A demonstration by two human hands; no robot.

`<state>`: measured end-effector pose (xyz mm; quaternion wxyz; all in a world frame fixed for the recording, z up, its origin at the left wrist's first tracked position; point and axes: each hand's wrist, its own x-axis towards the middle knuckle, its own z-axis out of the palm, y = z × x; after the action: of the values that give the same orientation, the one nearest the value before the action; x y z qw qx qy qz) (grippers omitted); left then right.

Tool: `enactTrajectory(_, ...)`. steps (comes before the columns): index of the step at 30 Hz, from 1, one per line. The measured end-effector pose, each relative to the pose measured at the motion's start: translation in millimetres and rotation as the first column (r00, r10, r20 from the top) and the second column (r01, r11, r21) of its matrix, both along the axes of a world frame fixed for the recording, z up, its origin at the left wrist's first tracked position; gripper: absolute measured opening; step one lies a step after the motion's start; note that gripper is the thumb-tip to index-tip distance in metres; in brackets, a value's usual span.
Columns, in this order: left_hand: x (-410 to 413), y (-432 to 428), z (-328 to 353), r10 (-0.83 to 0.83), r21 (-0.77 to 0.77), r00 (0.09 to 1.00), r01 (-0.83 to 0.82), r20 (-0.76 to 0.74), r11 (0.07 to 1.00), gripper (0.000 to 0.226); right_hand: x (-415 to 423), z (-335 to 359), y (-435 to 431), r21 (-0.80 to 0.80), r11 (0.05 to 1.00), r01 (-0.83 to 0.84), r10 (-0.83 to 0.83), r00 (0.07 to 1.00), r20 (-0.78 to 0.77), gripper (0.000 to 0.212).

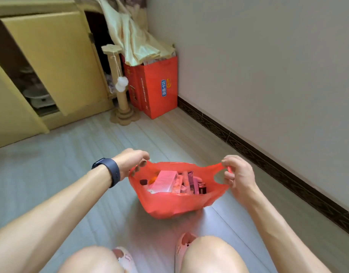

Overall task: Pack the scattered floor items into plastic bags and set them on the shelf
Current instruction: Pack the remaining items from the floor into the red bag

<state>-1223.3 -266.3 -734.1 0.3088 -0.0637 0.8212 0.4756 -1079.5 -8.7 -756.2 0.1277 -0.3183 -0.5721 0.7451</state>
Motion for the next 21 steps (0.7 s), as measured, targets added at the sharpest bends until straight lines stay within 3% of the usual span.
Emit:
enactTrajectory(2,-2,-28,1,0.102,0.104,0.994,-0.106,0.042,0.989,0.014,-20,-7,-7,-0.068,0.997,0.027,-0.028,1.0,-0.002,0.016)
enactTrajectory(4,-3,-46,-2,0.197,0.209,0.98,-0.198,0.025,0.958,0.012,-43,-16,-19,-0.038,0.999,0.027,-0.026,0.999,0.033,0.011)
enactTrajectory(7,3,-62,-30,0.304,0.328,0.952,-0.28,-0.023,0.902,0.018,-64,-30,-44,0.116,0.984,-0.134,0.122,0.987,0.104,0.025)
enactTrajectory(9,10,-69,-62,0.279,0.327,0.959,-0.247,-0.054,0.912,0.024,-66,-43,-61,0.204,0.943,-0.264,0.236,0.96,0.151,0.036)
enactTrajectory(11,24,-69,-86,0.138,0.17,0.988,-0.126,-0.062,0.977,0.019,-57,-62,-72,0.304,0.879,-0.368,0.283,0.914,0.289,0.036)
enactTrajectory(13,38,-70,-101,-0.119,-0.022,0.992,0.12,0.047,0.993,0.021,-47,-84,-78,0.338,0.774,-0.536,0.335,0.798,0.5,0.018)
enactTrajectory(14,44,-69,-103,-0.27,-0.109,0.957,0.281,0.107,0.953,0.022,-43,-91,-81,0.263,0.73,-0.631,0.402,0.707,0.582,0.008)
enactTrajectory(15,46,-68,-101,-0.39,-0.187,0.911,0.41,0.135,0.893,0.022,-39,-94,-85,0.181,0.677,-0.713,0.472,0.61,0.637,0.015)
enactTrajectory(17,33,-67,-99,-0.483,-0.31,0.874,0.474,0.053,0.824,0.025,-42,-99,-92,0.134,0.579,-0.804,0.534,0.499,0.683,0.029)
enactTrajectory(19,4,-59,-92,-0.397,-0.307,0.914,0.356,-0.084,0.883,0.024,-65,-100,-99,0.211,0.592,-0.778,0.522,0.569,0.635,0.034)
enactTrajectory(21,-37,-47,-77,-0.123,-0.069,0.981,0.114,-0.15,0.991,0.025,-107,-93,-106,0.299,0.705,-0.643,0.463,0.737,0.493,0.036)
